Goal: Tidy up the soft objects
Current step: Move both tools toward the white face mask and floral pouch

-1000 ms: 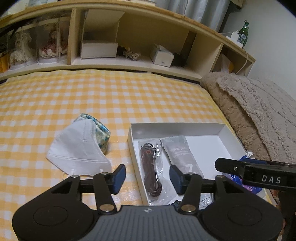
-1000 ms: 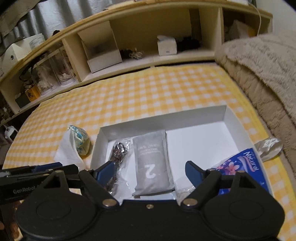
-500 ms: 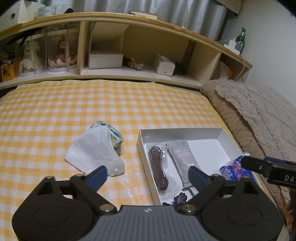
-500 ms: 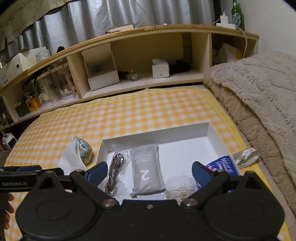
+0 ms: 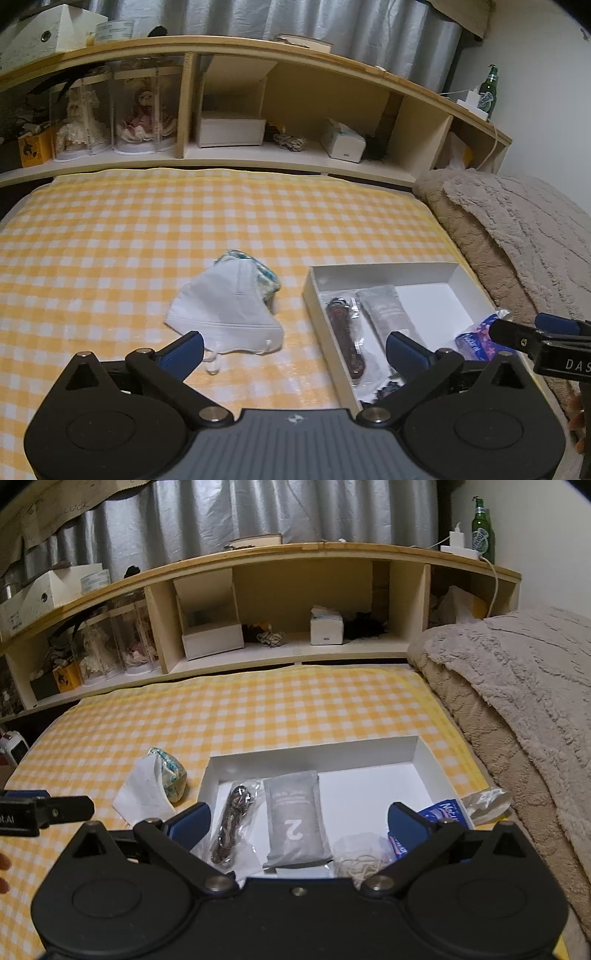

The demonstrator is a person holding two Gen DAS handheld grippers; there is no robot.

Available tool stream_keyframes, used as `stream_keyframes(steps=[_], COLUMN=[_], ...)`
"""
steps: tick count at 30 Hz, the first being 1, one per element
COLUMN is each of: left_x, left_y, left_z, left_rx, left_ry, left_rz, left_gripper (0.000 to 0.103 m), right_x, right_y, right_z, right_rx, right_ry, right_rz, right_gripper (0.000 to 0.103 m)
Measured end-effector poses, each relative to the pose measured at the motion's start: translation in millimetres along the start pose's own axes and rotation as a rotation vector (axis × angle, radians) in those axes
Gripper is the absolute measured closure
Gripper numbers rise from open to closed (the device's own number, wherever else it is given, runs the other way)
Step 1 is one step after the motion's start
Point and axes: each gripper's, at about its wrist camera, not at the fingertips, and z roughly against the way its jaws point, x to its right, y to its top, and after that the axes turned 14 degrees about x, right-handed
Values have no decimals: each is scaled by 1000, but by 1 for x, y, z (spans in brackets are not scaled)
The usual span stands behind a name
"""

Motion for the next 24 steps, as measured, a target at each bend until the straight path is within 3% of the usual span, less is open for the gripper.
stream_keyframes(steps=[24], left_x=[-99], left_y=[2], left_z=[-21], left_rx=[-23], left_ry=[117], left_rz=[68], left_gripper=[0], right_x=[-88], right_y=[-7], right_z=[-59], right_rx=[-33], right_ry=[170], right_rz=[43], right_gripper=[0])
